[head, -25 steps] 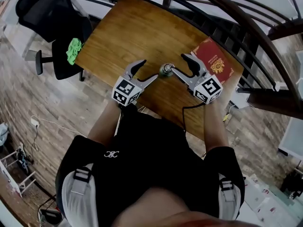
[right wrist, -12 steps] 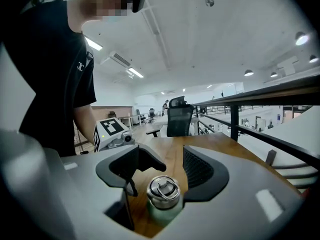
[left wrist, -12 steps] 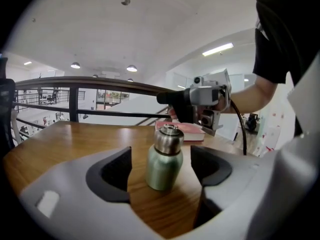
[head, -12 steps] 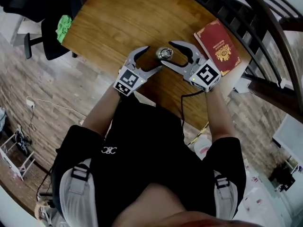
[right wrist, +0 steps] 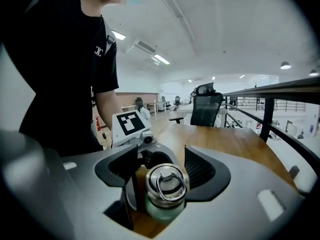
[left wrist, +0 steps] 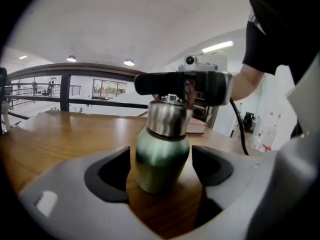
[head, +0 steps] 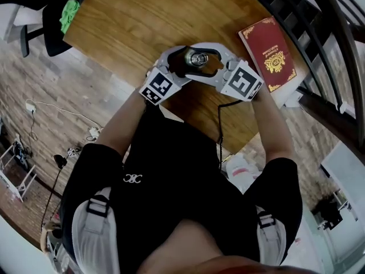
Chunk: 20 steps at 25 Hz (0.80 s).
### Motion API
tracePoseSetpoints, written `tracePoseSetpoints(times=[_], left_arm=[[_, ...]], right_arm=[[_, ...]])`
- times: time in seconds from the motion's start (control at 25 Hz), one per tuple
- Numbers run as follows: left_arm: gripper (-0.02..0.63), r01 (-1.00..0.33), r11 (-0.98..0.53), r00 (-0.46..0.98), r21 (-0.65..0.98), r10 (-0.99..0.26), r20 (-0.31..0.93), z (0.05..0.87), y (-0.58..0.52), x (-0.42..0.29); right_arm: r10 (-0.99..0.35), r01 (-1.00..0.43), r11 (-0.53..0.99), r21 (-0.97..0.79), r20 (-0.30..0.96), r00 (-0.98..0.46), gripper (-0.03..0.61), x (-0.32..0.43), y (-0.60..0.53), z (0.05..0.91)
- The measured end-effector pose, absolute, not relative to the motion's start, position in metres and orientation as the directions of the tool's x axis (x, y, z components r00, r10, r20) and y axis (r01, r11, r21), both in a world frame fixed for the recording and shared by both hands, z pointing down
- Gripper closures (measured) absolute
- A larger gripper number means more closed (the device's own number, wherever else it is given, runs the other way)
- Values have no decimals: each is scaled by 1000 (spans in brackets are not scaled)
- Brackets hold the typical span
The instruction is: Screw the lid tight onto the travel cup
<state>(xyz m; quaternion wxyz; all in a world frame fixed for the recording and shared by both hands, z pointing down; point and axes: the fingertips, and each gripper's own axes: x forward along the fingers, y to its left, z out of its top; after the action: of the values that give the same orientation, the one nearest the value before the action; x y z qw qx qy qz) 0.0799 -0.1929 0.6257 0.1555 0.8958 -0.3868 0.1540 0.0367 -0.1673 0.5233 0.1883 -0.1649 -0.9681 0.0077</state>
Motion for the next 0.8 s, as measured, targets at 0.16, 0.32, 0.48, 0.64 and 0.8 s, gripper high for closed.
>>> tracePoseSetpoints(times=[0.16,0.32,0.48,0.64,0.8], left_arm=[[207,-726,-678,658,116,-635,404,632,-197,84],[210,-694,-713,686,100,-614,390,631,-196,84],[213,-644,-758,721,104,-557,412,636,-193,84],[213,-560,-821,775,112,-471,422,638,-190,87],[213,-528,-842,792,112,-440,422,638,-189,86]], right_arm=[[396,405,912,-67,400,-827,313,30,-162,534],[466,497,866,-52,445,-765,313,27,-155,550],[522,565,823,-61,473,-710,313,25,-149,559],[585,630,772,-89,488,-648,313,25,-142,561],[601,659,748,-82,506,-619,320,25,-136,566]])
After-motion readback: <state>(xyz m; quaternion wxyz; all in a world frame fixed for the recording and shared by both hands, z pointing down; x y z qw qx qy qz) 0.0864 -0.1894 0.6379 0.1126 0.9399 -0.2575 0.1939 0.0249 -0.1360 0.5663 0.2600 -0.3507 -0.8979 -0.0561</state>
